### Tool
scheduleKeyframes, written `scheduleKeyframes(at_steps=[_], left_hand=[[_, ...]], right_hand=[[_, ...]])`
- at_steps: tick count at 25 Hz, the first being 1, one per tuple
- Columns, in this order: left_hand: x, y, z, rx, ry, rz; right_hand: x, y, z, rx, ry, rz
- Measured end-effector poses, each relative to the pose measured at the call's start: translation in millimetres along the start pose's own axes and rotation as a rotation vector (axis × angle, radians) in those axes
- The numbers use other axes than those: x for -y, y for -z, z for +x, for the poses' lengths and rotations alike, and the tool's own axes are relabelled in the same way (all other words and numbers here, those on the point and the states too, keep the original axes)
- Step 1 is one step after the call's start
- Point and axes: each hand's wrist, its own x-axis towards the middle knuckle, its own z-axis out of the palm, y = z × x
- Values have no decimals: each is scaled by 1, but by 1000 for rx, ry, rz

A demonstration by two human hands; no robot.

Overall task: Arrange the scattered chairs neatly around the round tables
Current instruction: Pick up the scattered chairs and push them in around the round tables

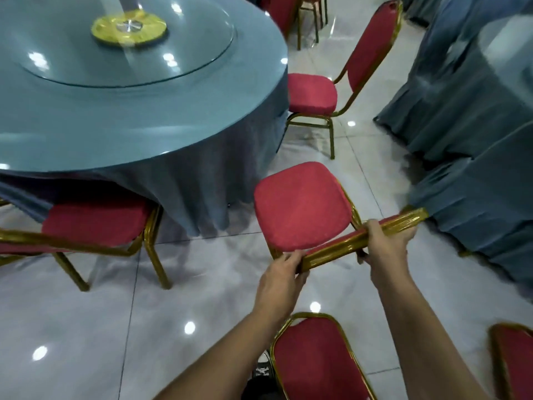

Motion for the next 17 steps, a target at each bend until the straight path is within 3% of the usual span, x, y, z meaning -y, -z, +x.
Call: scheduleKeyframes(at_steps=[2,7,11,17], left_hand=[[-21,-24,13,-13,-15,5],[-55,-76,47,113,-76,194],[-64,-83,95,105,-60,319],[-41,-39,125,143,-54,306]], right_hand=[[15,16,33,-39,-58,39],[49,55,118,123,-85,-31],[36,6,132,-10,64,-248],[18,-42,134,-70,156,-406]])
